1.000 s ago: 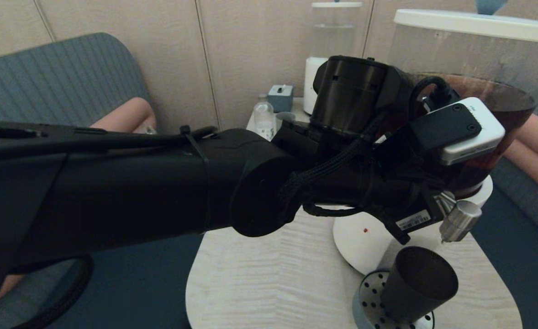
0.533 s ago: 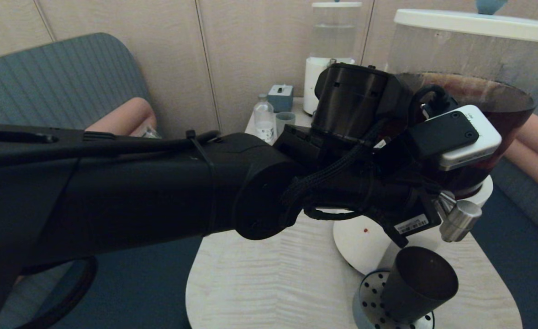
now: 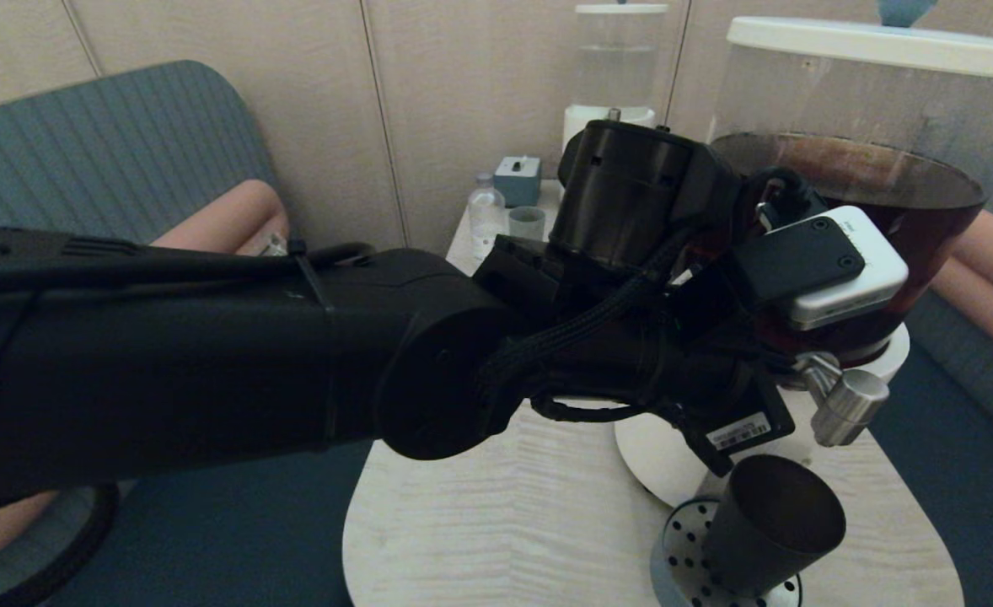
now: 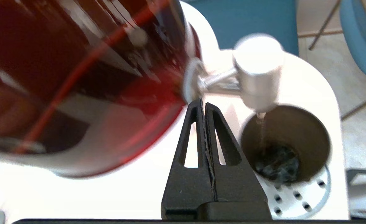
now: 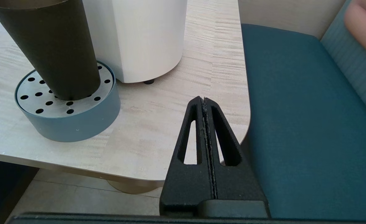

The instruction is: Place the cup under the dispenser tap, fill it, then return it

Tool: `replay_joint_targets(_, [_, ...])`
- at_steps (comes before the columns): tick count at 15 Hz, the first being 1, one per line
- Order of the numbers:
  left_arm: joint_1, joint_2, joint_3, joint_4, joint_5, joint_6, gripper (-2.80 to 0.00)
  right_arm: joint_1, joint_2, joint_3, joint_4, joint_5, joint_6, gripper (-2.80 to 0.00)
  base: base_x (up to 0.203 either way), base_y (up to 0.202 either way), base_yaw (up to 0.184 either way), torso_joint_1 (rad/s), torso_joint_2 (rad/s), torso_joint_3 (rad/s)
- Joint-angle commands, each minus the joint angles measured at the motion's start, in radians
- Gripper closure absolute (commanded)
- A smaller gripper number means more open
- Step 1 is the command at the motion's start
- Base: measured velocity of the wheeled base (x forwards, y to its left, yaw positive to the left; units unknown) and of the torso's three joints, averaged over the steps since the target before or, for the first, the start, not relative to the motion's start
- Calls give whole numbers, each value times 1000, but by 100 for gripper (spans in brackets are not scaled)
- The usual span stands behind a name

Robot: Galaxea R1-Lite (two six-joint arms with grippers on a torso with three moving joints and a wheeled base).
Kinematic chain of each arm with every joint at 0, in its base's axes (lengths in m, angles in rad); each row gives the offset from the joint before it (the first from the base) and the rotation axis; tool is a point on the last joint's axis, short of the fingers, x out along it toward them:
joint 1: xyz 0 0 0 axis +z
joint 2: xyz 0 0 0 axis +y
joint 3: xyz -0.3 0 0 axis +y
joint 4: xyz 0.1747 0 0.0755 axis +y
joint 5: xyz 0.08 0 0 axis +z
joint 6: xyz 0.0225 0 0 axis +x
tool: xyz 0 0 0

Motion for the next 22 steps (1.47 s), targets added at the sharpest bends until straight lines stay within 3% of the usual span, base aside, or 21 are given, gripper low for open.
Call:
replay_joint_targets(1, [0, -41, 38, -1, -2, 3, 0, 1, 0, 3, -1, 0, -1, 0, 0, 0, 0, 0, 0, 0])
replay_joint_targets(22, [-42, 15, -23, -2, -4, -20, 0, 0, -1, 3, -1, 0, -1, 0, 0, 0, 0, 0, 0, 0])
